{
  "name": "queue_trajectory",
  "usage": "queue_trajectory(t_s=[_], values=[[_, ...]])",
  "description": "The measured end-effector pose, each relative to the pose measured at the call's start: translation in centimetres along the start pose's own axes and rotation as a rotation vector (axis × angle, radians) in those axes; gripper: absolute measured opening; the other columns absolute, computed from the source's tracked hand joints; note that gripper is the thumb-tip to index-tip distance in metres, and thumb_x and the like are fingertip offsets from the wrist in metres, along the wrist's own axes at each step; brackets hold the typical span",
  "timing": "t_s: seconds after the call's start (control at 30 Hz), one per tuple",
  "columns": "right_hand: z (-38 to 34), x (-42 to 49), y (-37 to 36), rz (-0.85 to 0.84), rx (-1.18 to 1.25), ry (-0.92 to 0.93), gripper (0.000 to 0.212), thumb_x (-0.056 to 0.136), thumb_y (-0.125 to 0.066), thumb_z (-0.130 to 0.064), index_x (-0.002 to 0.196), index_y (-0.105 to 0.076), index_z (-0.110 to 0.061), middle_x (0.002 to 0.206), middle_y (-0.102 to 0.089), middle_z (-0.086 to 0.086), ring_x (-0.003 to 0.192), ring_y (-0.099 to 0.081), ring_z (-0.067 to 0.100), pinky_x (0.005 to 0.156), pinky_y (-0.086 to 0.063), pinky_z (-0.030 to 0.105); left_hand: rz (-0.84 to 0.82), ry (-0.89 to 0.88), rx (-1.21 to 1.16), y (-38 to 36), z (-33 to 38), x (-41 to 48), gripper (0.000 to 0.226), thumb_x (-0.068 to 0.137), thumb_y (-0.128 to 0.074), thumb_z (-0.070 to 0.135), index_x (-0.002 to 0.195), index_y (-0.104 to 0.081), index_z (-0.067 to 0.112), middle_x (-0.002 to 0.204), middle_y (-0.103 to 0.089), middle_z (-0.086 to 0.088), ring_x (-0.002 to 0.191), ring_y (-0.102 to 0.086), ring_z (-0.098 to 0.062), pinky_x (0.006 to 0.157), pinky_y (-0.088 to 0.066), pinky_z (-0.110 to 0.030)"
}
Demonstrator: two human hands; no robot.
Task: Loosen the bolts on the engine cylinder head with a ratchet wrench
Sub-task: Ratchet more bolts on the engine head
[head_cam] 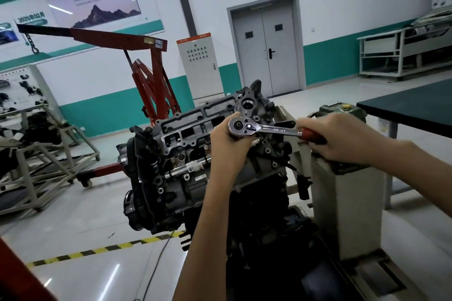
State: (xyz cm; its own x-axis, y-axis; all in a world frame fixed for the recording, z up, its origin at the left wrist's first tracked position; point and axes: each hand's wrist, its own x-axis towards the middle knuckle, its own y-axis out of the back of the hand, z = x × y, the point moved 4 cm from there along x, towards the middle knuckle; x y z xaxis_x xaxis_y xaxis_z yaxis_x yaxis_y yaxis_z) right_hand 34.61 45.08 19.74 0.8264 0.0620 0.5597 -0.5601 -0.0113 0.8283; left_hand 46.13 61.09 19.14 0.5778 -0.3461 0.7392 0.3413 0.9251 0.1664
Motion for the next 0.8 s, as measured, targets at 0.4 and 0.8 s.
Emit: queue_trajectory(t_s=[0.4,0.8], values=[[-13.0,-4.3,-8.1,0.222,0.826,-0.39,0.033,0.071,-0.064,-0.006,0.071,-0.04,-0.03,0.049,-0.045,-0.01,0.047,-0.052,-0.003,0.041,-0.029,0.001,0.117,-0.067,0.041,0.1,0.5,-0.9,0.037,0.081,-0.062,-0.007,0.068,-0.043,0.023,0.06,-0.042,0.014,0.056,-0.036,0.0,0.055,-0.036,-0.013],[-0.6,0.1,0.4,0.065,-0.003,0.022,0.016,0.077,-0.054,-0.02,0.092,-0.056,-0.016,0.058,-0.051,-0.01,0.048,-0.048,0.008,0.051,-0.042,0.023,0.031,0.042,-0.004,0.4,0.4,0.0,0.04,0.077,-0.065,-0.009,0.06,-0.048,0.023,0.054,-0.049,0.014,0.052,-0.041,0.0,0.053,-0.036,-0.013]])
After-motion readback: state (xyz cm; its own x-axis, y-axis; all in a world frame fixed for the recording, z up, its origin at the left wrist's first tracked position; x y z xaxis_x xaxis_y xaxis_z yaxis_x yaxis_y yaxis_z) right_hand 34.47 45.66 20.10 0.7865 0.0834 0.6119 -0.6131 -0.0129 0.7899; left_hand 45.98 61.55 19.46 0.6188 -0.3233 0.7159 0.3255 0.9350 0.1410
